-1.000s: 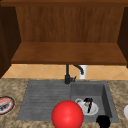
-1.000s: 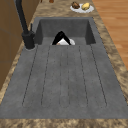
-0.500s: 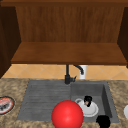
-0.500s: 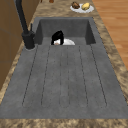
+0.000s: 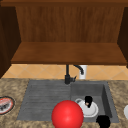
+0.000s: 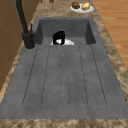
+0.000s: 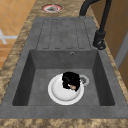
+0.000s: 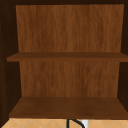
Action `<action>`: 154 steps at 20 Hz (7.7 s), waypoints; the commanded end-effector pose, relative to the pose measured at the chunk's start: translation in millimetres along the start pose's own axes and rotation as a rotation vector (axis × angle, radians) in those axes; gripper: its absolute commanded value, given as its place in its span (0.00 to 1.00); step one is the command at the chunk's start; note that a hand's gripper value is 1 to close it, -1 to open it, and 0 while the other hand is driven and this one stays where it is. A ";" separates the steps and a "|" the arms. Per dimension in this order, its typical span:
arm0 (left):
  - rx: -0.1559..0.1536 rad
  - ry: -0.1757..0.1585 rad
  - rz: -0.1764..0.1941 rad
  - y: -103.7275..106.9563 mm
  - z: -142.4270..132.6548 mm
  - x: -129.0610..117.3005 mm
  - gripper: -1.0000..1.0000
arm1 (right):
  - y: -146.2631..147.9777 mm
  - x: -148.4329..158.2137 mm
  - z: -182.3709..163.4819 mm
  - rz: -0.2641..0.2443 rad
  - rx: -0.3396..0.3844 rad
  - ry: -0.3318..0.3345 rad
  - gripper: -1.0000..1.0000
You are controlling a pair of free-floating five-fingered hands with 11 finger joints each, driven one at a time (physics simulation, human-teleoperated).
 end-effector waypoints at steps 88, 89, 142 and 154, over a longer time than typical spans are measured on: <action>-0.025 0.020 0.008 228.0 480.1 230.7 1.00 | 0.0 0.0 0.0 0.000 0.000 0.000 0.50; -0.024 0.020 0.008 226.9 488.1 231.7 1.00 | 0.0 0.0 0.0 0.000 0.000 0.000 0.50; 0.181 -0.103 0.032 80.7 854.5 270.3 1.00 | 0.0 0.0 0.0 0.000 0.000 0.000 0.50; 0.185 -0.099 0.069 81.4 900.3 293.0 1.00 | 0.0 0.0 0.0 0.000 0.000 0.000 0.50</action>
